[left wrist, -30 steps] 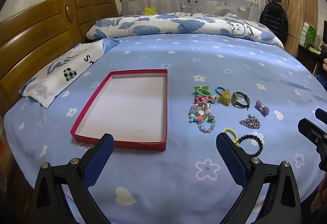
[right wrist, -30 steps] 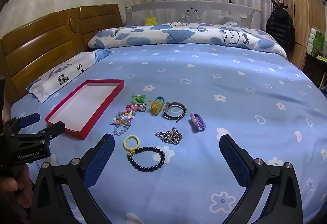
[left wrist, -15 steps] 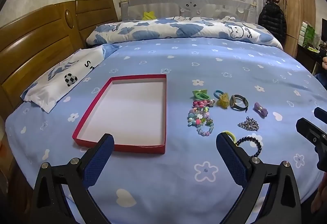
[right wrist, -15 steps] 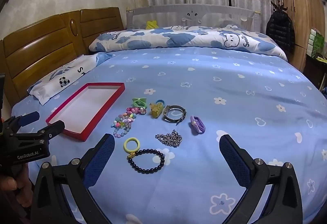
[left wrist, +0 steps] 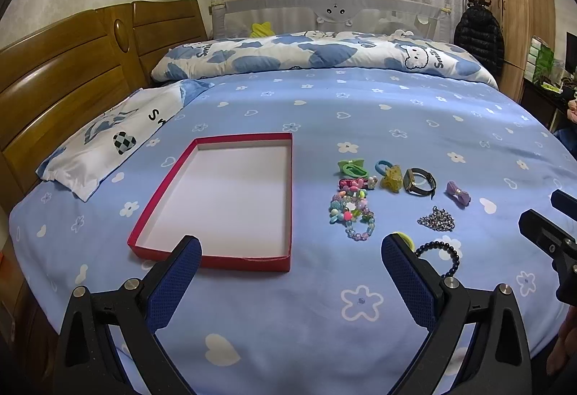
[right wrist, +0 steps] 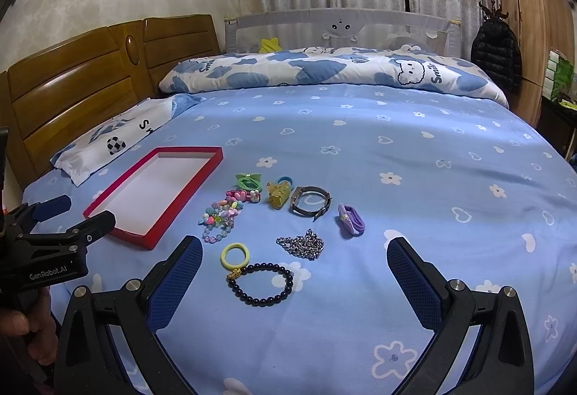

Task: Organize jewelry

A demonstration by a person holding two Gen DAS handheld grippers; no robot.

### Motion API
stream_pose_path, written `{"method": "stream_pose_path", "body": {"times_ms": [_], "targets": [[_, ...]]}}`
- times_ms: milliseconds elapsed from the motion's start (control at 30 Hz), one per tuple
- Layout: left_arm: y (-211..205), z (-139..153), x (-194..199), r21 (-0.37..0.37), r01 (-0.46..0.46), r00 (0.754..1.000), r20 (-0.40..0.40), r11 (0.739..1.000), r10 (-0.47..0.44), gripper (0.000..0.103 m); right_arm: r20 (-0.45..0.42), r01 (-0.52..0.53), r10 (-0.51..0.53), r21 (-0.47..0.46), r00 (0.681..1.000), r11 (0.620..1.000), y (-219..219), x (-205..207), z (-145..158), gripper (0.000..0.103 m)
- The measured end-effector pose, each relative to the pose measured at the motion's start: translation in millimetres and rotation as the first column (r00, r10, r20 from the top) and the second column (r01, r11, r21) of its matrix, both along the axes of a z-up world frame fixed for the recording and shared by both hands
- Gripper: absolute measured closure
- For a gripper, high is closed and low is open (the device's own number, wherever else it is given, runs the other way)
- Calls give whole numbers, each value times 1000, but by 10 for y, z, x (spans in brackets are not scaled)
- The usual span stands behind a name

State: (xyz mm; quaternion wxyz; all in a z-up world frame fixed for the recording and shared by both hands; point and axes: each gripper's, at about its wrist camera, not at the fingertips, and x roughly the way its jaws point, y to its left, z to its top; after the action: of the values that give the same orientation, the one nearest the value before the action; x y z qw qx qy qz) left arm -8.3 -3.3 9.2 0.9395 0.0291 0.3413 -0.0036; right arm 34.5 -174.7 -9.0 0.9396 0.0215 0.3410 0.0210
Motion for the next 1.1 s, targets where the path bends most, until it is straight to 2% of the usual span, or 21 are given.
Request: {"method": "stream_pose_path", "body": {"times_ms": [1100], "targets": [[-28, -10, -4, -2, 1, 1000, -3, 1000, -1, 2, -1, -6, 6, 5, 1000, 1000, 28, -14, 2, 0]]}}
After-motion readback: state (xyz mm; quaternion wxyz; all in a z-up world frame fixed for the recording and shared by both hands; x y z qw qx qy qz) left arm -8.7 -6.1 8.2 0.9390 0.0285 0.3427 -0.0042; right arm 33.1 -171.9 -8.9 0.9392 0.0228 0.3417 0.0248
